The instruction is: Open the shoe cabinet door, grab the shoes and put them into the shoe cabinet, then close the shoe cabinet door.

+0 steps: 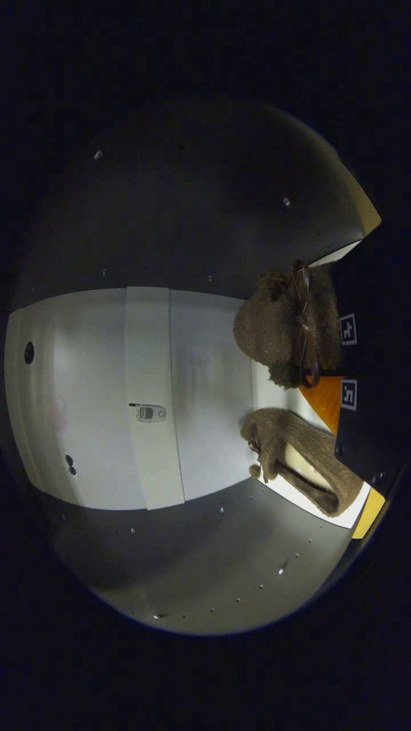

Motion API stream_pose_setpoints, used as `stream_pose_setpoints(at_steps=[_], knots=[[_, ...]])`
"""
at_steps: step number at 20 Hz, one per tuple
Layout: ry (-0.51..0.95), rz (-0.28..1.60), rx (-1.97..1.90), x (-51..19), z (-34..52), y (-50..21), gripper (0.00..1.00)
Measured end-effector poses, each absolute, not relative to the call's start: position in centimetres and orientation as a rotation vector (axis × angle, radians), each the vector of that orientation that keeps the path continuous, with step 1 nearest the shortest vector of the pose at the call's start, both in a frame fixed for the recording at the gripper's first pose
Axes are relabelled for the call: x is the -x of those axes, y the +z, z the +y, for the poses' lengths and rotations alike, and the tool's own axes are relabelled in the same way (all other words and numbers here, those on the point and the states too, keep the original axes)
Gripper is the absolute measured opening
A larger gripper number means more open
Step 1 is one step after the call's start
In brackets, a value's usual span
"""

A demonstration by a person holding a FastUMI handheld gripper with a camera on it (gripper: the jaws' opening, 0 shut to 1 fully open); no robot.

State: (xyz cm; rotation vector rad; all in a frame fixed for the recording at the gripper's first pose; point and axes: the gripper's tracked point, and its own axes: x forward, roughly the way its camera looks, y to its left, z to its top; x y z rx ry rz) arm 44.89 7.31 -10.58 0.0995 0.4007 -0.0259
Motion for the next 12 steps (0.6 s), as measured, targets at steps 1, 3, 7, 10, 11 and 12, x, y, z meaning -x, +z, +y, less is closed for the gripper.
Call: stream_pose_setpoints(at_steps=[1, 3, 7, 10, 11, 12], knots=[[-0.026, 0.403, -0.098, -45.9, 7.5, -11.1, 0.07], [-0.028, 0.422, -0.098, -47.7, 7.7, -12.1, 0.07], [-0.031, 0.454, -0.107, -50.1, 8.2, -13.9, 0.07], [-0.040, 0.470, -0.111, -51.2, 8.2, -14.9, 0.07], [-0.050, 0.470, -0.106, -51.3, 8.1, -15.0, 0.08], [-0.056, 0.473, -0.103, -51.5, 8.1, -15.2, 0.09]])
